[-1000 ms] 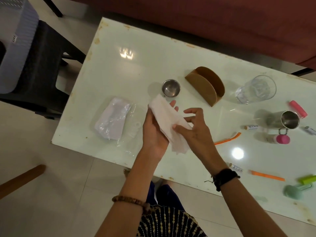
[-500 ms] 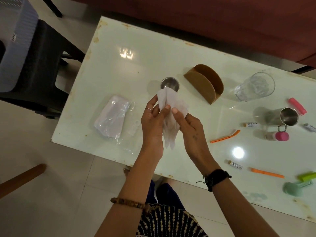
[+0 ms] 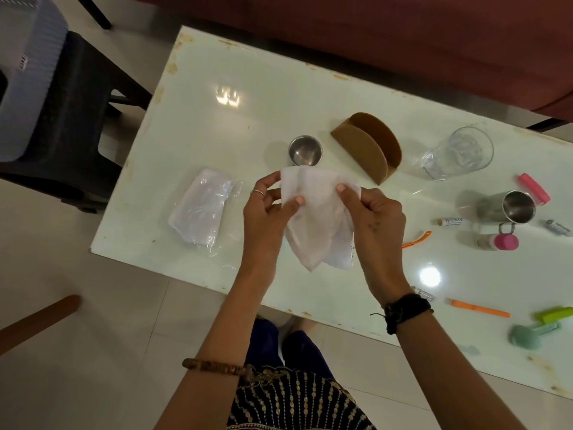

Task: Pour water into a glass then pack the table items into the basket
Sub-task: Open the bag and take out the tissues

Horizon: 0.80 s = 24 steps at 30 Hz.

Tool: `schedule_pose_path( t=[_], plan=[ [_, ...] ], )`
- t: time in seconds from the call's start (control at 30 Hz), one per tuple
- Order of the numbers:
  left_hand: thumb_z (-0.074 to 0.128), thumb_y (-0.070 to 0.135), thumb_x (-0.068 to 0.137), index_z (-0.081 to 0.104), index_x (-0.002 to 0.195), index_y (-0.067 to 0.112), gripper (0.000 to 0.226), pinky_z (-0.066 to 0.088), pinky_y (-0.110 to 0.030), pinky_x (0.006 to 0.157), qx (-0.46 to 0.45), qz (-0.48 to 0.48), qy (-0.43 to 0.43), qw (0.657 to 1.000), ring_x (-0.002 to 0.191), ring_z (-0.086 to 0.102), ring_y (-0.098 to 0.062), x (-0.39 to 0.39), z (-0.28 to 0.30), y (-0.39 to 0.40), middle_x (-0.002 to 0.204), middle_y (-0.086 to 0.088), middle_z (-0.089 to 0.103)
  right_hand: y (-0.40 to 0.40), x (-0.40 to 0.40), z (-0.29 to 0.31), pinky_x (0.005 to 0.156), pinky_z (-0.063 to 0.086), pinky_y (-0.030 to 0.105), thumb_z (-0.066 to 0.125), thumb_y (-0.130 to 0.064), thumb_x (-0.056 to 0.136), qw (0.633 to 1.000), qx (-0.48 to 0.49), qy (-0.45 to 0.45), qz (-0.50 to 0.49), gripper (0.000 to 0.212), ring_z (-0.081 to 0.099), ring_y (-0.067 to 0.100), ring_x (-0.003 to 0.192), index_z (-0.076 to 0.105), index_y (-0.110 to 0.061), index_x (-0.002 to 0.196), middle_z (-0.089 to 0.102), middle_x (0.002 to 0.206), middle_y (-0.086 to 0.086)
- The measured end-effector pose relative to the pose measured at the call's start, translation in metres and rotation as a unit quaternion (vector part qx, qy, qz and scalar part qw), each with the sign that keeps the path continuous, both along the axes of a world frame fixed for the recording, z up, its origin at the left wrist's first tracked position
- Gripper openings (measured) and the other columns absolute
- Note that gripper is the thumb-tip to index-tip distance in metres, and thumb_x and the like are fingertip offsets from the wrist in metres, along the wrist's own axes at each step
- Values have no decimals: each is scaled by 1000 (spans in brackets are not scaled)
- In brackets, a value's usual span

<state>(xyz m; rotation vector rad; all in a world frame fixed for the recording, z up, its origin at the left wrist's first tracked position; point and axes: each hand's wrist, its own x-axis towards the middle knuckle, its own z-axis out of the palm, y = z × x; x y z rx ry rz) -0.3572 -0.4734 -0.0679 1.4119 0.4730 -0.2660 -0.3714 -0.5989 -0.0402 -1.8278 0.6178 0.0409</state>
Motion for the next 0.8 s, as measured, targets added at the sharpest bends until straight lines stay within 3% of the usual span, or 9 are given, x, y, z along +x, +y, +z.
schedule_pose_path(
  t=[0.1, 0.2, 0.3, 0.37, 0.47, 0.57, 0.7, 0.8],
  plan=[
    [66, 11, 82, 52, 112, 33, 39, 55, -16, 74, -20, -26, -13, 999, 85, 66, 3, -7, 4, -10, 99, 12, 68, 5, 0, -2, 56, 34, 9, 57, -22, 91, 998, -64, -6, 16, 28, 46, 13, 64, 62, 1, 77, 54, 74, 12],
    [61, 21, 84, 49, 122, 31, 41, 53, -35, 91, -74, -60, -9, 995, 108, 62, -15, -13, 7, -18, 119, -2, 64, 10, 0, -3, 64, 48, 21, 59, -21, 90, 996, -63, -4, 63, 21, 58, 22, 72, 66, -1, 85, 61, 79, 9],
    [57, 25, 85, 46, 128, 29, 45, 54, -36, 90, -118, -58, -1, 991, 111, 62, -20, -16, 6, -21, 123, -5, 63, 9, 0, 0, 78, 55, 21, 56, -9, 90, 994, 13, 17, 109, 28, 66, 18, 86, 64, -8, 117, 68, 94, 3],
    [54, 20, 90, 48, 126, 30, 39, 56, -34, 86, -125, -51, 5, 991, 108, 63, -17, -15, 3, -21, 120, -2, 64, 5, 0, 1, 88, 52, 22, 56, -8, 90, 991, 47, 32, 119, 35, 66, 18, 92, 59, -12, 124, 69, 96, 2],
    [52, 19, 92, 54, 118, 34, 30, 57, -27, 76, -123, -48, 18, 991, 98, 67, -9, -13, -3, -19, 110, 4, 68, -2, 1, 2, 97, 48, 32, 59, -10, 89, 990, 60, 41, 117, 34, 63, 28, 99, 60, -11, 123, 68, 98, 5],
    [51, 17, 93, 55, 120, 31, 31, 57, -27, 76, -121, -50, 33, 991, 97, 67, -11, -13, -7, -18, 114, -3, 66, -7, 2, 3, 98, 49, 42, 58, -6, 89, 990, 93, 48, 94, 30, 62, 30, 101, 64, -11, 118, 68, 112, 9],
    [51, 13, 93, 51, 128, 20, 36, 57, -25, 73, -93, -25, 36, 995, 97, 64, -18, -12, -8, -19, 121, -10, 61, -12, 3, 4, 81, 57, 27, 52, -4, 90, 990, 116, 42, 64, 22, 67, 14, 84, 69, -15, 100, 70, 93, -4],
    [46, 10, 93, 56, 122, 25, 34, 54, -23, 71, -54, -1, 22, 998, 93, 62, -13, -9, -10, -17, 107, 3, 66, -19, 4, 5, 72, 56, 22, 46, -7, 93, 988, 147, 42, 4, 23, 64, 16, 81, 68, -9, 87, 67, 86, 5]
  ],
)
